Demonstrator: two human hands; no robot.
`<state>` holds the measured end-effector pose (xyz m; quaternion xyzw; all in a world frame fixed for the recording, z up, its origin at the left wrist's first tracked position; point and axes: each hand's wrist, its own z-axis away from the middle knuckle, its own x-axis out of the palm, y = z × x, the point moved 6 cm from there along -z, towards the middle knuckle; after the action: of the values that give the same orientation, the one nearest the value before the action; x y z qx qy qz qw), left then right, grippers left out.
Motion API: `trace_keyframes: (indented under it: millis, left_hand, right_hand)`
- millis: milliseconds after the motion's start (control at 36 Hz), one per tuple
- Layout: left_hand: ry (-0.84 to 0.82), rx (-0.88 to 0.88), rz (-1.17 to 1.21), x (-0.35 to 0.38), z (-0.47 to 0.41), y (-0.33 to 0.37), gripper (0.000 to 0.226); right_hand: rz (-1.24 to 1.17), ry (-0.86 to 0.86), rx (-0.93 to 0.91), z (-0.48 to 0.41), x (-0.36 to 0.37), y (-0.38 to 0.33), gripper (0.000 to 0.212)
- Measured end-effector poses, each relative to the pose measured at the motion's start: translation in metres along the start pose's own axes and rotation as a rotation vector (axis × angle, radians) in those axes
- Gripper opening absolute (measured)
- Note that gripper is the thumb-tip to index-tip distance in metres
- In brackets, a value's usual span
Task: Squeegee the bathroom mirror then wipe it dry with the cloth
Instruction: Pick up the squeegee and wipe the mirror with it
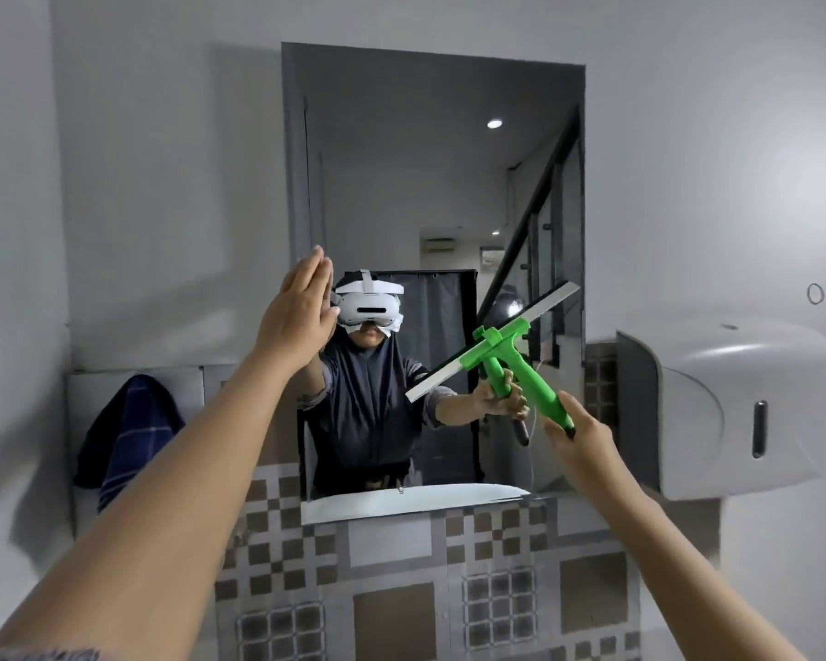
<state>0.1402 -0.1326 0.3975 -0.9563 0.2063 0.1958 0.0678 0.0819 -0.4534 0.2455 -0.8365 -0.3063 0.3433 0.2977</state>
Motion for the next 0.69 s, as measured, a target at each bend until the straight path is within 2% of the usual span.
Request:
trace_keyframes:
  millis: [194,556,694]
  left_hand:
    - [-0.037,0.055,0.016,0.008,0.001,-0.007,0.066]
    - [-0.054,0.152,0.005,0.019,0.009,-0.02,0.079]
    - [-0.078,0.188,0.05,0.011,0.014,-0.014,0.064]
  right_hand:
    - [-0.141,0.041,0.076,0.022,0.018,-0.001,0.043]
    - [-0.329,0.21,0.133,0.061,0.074,-0.019,0.01]
    - [-0.445,0.267,0.203,0.076,0.105,-0.036,0.017]
